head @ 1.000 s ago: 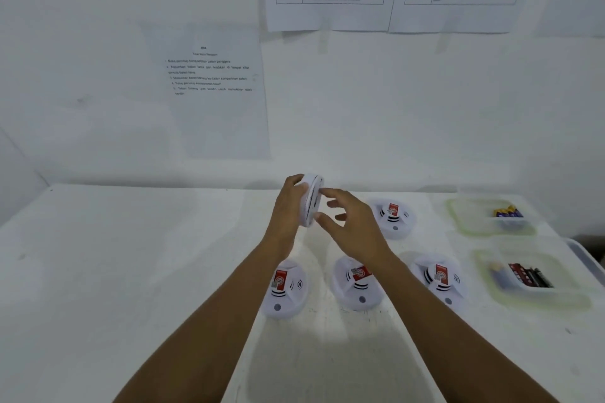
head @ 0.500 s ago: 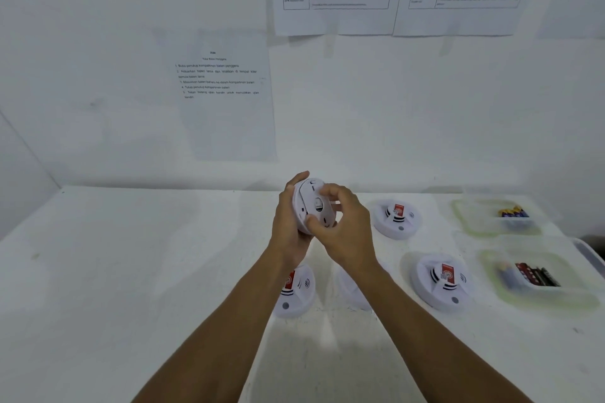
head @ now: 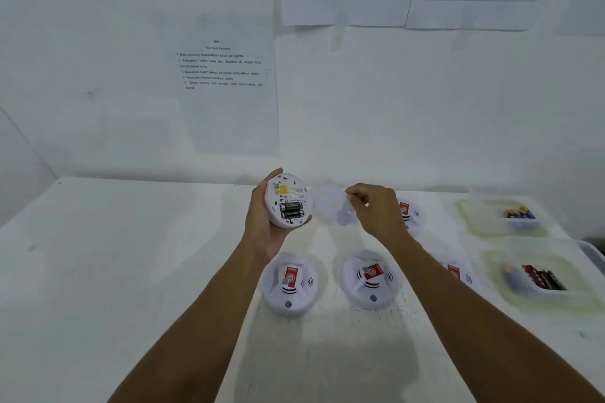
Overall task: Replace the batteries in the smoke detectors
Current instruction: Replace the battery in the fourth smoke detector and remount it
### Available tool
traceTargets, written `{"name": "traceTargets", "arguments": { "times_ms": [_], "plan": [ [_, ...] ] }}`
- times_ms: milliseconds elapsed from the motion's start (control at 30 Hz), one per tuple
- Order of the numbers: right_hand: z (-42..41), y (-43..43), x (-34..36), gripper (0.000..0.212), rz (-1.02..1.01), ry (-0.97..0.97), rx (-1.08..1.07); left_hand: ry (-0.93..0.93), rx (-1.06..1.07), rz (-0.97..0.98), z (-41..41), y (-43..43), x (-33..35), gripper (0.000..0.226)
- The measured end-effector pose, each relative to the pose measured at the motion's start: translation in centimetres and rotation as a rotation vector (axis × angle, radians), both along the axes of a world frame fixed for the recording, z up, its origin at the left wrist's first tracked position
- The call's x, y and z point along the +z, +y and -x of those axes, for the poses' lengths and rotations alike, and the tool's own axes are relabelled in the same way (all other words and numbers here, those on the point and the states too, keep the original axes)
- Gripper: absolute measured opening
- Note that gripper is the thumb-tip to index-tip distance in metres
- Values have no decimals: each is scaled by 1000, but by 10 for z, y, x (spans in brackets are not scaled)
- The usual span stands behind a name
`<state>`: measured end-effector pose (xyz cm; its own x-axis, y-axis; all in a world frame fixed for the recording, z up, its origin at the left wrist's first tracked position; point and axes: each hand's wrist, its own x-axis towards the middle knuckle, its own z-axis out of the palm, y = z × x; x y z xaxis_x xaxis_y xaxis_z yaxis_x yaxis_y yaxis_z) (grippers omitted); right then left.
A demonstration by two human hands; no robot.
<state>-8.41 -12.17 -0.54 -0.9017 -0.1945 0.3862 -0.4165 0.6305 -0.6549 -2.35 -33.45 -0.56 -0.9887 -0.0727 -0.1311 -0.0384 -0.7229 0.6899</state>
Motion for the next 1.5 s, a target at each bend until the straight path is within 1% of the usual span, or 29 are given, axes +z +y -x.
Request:
{"name": "traceTargets", "arguments": {
  "times_ms": [100,167,333,400,500,567,633,767,900,1033,1200,1267,1333,1400,1500],
  "plan": [
    [15,0,-11,20,-188,-102,65,4,-4,-26,-4,-4,-1,40],
    [21,-4,-16,22,-272,-147,73,-3,-16,-38,-6,-4,0,41],
    [25,-10,-19,23,-319,-181,49,-11,-28,-54,-7,-4,-2,41],
    [18,-12,-15,21,-269,-139,43,-9,-27,-58,-7,-3,-1,41],
    [-8,-25,-4,17,-7,-40,47,12,-19,-64,-9,4,3,38],
    [-33,-39,7,21,126,-12,76,35,-13,-83,-12,12,5,34],
    [-55,-52,16,28,189,-8,90,60,-13,-92,-17,21,8,35],
    [-81,-66,22,39,188,-20,66,95,-21,-111,-31,29,16,37],
    [-98,-71,25,52,172,-11,3,117,0,-73,-44,31,21,36],
    [-112,-75,33,56,148,-12,-38,132,36,-6,-56,33,23,35],
    [-126,-80,39,55,153,-31,-105,135,51,69,-65,35,23,34],
    [-130,-80,39,55,161,-49,-100,134,55,62,-68,35,23,33],
    [-134,-78,37,48,174,-40,-62,129,54,27,-70,33,23,33],
    [-138,-76,33,38,169,33,4,116,47,-21,-72,30,21,34],
    [-139,-67,23,26,106,137,74,78,10,-80,-70,32,19,34]
  ]
}}
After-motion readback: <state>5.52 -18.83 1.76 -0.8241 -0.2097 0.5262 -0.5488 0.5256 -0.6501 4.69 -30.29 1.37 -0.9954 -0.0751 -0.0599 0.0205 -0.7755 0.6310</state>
